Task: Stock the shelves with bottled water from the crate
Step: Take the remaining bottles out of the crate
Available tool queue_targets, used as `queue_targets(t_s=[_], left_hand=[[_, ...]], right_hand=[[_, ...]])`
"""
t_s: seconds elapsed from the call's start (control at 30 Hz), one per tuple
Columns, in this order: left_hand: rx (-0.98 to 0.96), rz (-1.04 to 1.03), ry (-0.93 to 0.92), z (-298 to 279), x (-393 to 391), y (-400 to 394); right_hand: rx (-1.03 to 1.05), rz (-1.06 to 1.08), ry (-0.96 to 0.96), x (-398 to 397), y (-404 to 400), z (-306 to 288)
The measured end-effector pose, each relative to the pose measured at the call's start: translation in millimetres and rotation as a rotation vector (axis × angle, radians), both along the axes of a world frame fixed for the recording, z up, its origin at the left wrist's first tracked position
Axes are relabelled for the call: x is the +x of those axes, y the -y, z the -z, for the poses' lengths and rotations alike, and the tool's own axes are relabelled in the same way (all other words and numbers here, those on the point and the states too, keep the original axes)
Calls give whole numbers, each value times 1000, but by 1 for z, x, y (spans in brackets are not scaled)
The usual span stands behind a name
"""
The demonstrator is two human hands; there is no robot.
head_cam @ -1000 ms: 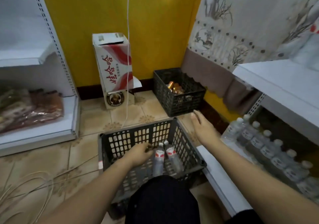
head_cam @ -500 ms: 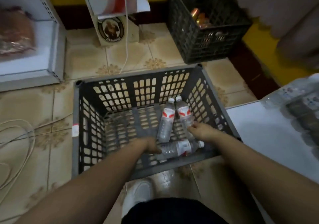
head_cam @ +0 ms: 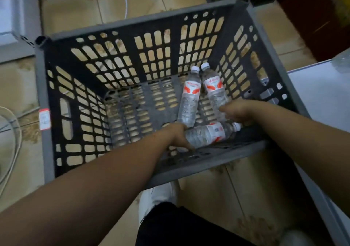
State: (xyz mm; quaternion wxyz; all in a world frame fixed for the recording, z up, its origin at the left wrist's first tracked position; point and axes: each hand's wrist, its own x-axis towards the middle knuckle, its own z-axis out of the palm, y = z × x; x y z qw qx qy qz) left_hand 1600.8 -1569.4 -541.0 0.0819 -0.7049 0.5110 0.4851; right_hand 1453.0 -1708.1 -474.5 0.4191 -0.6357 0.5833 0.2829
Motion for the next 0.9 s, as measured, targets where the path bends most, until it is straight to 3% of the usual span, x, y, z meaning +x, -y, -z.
queue_targets(t_s=[0.2,0.3,0.47,0.6,0.9], left_hand=[[56,-454,-579,-26,26,-7],[53,-558,-609,-43,42,-9],[101,-674,-740,-63,69,-7],[42,-759,-930,-89,75,-6],[-105,-890,-1118,-166,47,-55]], right_hand=[[-131,-20,-48,3,8,4],[-76,24,-29,3,5,0],[15,293,94,0,6,-7],[53,730,404,-4,6,-31],[89,949,752,-25,-22,-138]])
